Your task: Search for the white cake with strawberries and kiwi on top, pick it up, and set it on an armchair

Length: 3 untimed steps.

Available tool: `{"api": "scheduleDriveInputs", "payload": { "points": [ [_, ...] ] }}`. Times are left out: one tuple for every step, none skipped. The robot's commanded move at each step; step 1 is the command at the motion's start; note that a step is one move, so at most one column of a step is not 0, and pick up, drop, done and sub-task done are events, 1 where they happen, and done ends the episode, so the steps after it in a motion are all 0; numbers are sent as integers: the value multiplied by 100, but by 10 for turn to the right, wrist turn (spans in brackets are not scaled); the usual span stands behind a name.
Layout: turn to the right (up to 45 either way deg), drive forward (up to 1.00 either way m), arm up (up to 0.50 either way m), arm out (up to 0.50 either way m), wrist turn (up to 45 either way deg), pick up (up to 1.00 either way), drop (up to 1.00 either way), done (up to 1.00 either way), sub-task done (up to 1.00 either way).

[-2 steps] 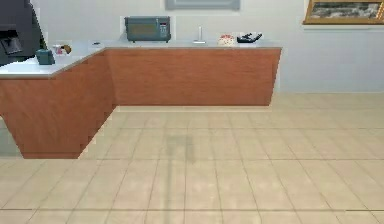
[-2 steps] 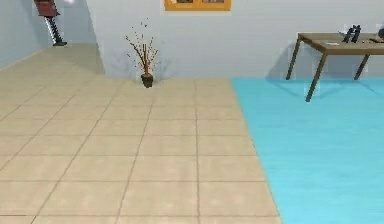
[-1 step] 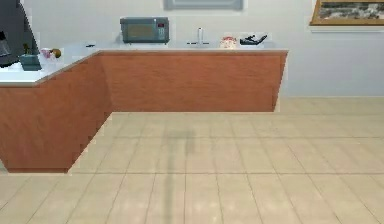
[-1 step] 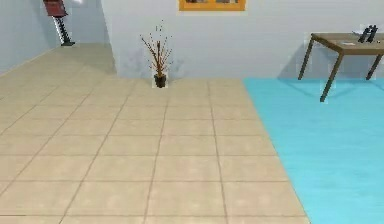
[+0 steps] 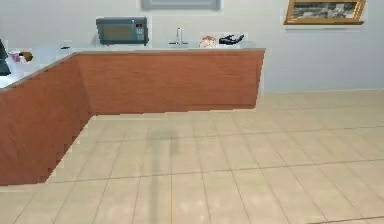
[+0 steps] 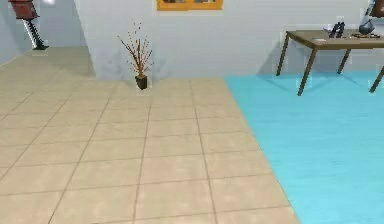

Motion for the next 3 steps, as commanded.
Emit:
{"api": "scheduleDriveInputs", "payload": {
  "points": [
    [0, 100, 0, 0, 0, 0, 0, 0, 0],
    [30, 0, 0, 0, 0, 0, 0, 0, 0],
    [0, 95, 0, 0, 0, 0, 0, 0, 0]
  ]
}}
